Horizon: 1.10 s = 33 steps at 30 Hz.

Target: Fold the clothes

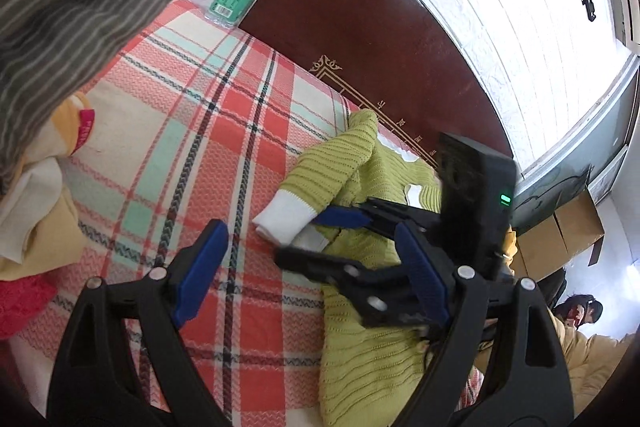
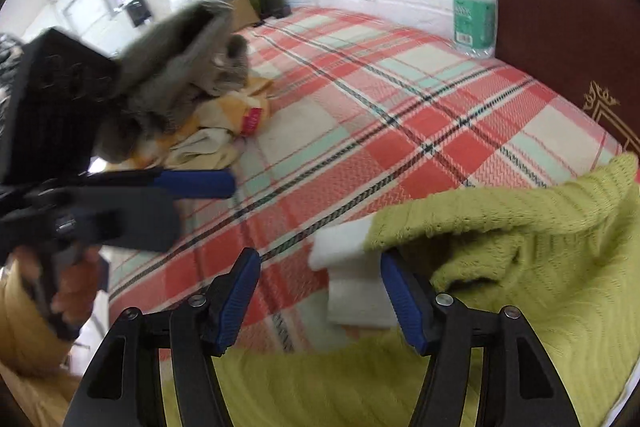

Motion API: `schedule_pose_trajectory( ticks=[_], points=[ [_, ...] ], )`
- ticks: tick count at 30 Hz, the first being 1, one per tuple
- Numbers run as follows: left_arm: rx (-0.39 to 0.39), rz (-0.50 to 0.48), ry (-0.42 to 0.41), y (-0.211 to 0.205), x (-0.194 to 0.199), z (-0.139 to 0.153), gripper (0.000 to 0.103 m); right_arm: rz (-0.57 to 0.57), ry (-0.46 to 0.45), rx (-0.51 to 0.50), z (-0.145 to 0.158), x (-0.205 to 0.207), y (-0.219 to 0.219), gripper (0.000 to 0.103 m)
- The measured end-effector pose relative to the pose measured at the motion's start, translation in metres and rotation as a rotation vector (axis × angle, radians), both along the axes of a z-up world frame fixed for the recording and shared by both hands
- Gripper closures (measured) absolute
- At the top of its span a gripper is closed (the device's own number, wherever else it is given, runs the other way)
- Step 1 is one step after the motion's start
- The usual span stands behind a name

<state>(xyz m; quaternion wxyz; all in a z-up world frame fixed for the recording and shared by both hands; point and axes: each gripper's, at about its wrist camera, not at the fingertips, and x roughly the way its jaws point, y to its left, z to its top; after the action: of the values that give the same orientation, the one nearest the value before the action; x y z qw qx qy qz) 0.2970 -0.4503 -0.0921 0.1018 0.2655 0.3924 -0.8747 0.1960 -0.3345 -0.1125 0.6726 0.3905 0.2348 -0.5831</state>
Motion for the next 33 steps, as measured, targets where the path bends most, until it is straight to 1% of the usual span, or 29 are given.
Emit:
schedule_pose_trajectory(
  ticks=[1, 2, 3, 4, 5, 7, 10, 12, 14, 17, 19, 22, 25, 28, 29, 30, 31, 32, 33],
  points=[
    [0.002, -0.004, 0.0, 0.001, 0.001, -0.001, 0.017, -0.034, -0.009, 0.007, -0.006, -0.001, -0.006, 0.039],
    [0.004, -0.008, -0.001, 0.001, 0.001, -0.001, 0.017, -0.07, -0.02, 0.011, -0.01, -0.004, -0.011, 0.049],
    [0.007, -0.011, -0.001, 0.002, 0.002, -0.002, 0.017, -0.101, -0.024, 0.009, -0.013, -0.008, -0.013, 0.07],
    [0.007, -0.02, -0.003, 0.003, 0.001, -0.002, 0.017, -0.118, -0.03, 0.003, -0.011, -0.012, -0.013, 0.087],
    [0.008, -0.029, -0.004, 0.004, 0.0, -0.002, 0.017, -0.129, -0.047, -0.003, -0.008, -0.018, -0.013, 0.099],
    [0.005, -0.048, -0.008, 0.005, -0.003, -0.003, 0.017, -0.147, -0.079, -0.041, 0.007, -0.032, -0.005, 0.099],
    [-0.009, -0.092, -0.029, 0.007, -0.021, -0.005, 0.017, -0.15, -0.157, -0.133, 0.044, -0.059, 0.015, 0.099],
    [-0.063, -0.13, -0.06, 0.015, -0.043, -0.006, 0.017, -0.164, -0.23, -0.201, 0.069, -0.082, 0.033, 0.099],
    [-0.117, -0.167, -0.091, 0.023, -0.065, -0.008, 0.017, -0.182, -0.28, -0.248, 0.088, -0.105, 0.052, 0.099],
    [-0.199, -0.224, -0.138, 0.036, -0.098, -0.01, 0.017, -0.204, -0.293, -0.299, 0.109, -0.13, 0.084, 0.099],
    [-0.254, -0.261, -0.169, 0.044, -0.12, -0.011, 0.017, -0.209, -0.28, -0.306, 0.113, -0.138, 0.102, 0.099],
    [-0.337, -0.317, -0.215, 0.057, -0.153, -0.013, 0.017, -0.22, -0.266, -0.267, 0.103, -0.148, 0.128, 0.098],
    [-0.419, -0.373, -0.262, 0.069, -0.186, -0.015, 0.017, -0.243, -0.265, -0.192, 0.081, -0.159, 0.151, 0.096],
    [-0.407, -0.3, -0.29, 0.061, -0.192, -0.02, 0.018, -0.264, -0.281, -0.104, 0.052, -0.171, 0.173, 0.095],
    [-0.385, -0.266, -0.284, 0.054, -0.19, -0.02, 0.019, -0.284, -0.287, -0.074, 0.041, -0.174, 0.179, 0.092],
    [-0.375, -0.244, -0.275, 0.051, -0.187, -0.019, 0.019, -0.302, -0.297, -0.042, 0.03, -0.176, 0.185, 0.084],
    [-0.366, -0.224, -0.266, 0.047, -0.184, -0.018, 0.019, -0.314, -0.314, -0.019, 0.02, -0.177, 0.189, 0.079],
    [-0.357, -0.203, -0.256, 0.044, -0.18, -0.017, 0.019, -0.325, -0.332, -0.011, 0.013, -0.178, 0.192, 0.062],
    [-0.347, -0.182, -0.247, 0.041, -0.177, -0.016, 0.019, -0.336, -0.349, -0.003, 0.006, -0.178, 0.195, 0.049]
  ],
)
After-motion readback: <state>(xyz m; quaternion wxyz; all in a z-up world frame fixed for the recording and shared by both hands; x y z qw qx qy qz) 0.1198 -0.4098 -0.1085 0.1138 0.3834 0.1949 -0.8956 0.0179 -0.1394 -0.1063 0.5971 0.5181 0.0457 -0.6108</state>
